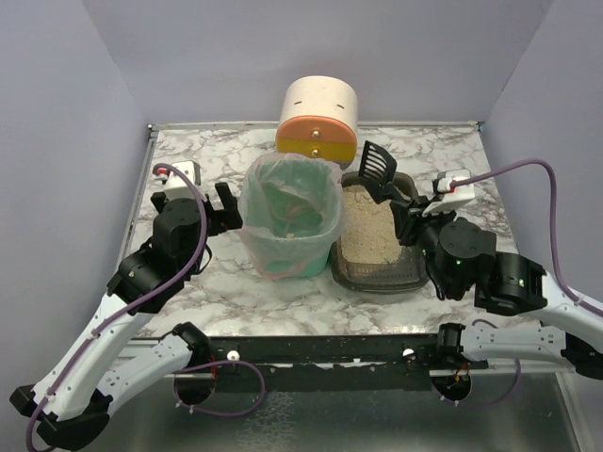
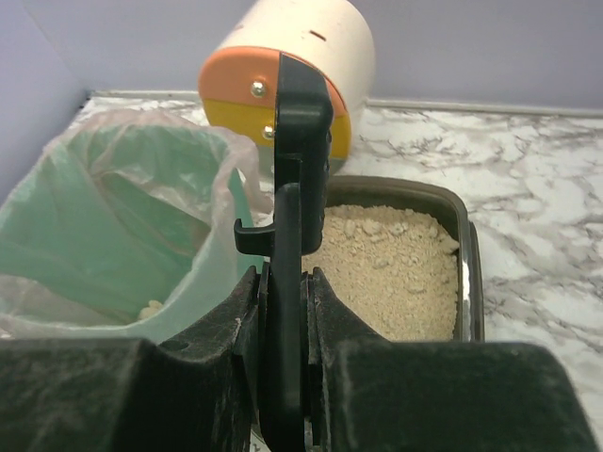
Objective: Clean the litter box
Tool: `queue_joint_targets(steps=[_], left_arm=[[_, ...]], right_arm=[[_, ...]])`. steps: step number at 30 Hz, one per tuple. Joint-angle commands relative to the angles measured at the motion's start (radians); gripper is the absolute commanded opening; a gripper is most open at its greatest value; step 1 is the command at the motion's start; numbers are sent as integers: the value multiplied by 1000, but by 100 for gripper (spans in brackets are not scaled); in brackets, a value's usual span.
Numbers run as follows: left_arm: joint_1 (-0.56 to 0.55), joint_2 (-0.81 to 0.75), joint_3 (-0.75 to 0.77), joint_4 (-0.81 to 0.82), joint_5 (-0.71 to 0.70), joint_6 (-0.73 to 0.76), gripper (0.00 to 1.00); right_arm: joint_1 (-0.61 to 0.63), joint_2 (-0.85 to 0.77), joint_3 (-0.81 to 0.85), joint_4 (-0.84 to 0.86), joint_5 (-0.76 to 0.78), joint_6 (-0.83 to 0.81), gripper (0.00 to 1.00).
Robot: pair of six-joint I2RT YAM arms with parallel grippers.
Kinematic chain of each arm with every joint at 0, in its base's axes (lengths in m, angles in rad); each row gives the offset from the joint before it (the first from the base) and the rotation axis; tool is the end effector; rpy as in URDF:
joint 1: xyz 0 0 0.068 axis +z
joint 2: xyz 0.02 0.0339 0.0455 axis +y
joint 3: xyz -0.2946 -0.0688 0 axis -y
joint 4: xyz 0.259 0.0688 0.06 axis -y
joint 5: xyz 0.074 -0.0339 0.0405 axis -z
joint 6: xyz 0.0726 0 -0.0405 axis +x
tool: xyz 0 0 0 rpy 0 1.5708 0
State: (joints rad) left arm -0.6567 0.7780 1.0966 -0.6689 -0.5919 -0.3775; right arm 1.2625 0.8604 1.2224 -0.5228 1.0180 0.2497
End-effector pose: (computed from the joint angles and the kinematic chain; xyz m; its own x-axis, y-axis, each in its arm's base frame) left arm 0.1542 -0.0677 0.4123 -0.2864 -0.1654 -0.9437 -0.0150 0.9856 -0.1682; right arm 0.1073 0.1333 0.4667 -0.1077 0.0893 -0.9902 -0.2258 0.9677 0.1119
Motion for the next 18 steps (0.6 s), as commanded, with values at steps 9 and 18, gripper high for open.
queue_joint_targets(steps=[9,18], left_arm=[[-4,-133,-174,204,-129,-15,99],[-3,-185,-234,219,-150,-6,99]], right_arm=[[-112,41,-152,-82,-54,197,1],[-426,153,-184,-23,-417,239,1]])
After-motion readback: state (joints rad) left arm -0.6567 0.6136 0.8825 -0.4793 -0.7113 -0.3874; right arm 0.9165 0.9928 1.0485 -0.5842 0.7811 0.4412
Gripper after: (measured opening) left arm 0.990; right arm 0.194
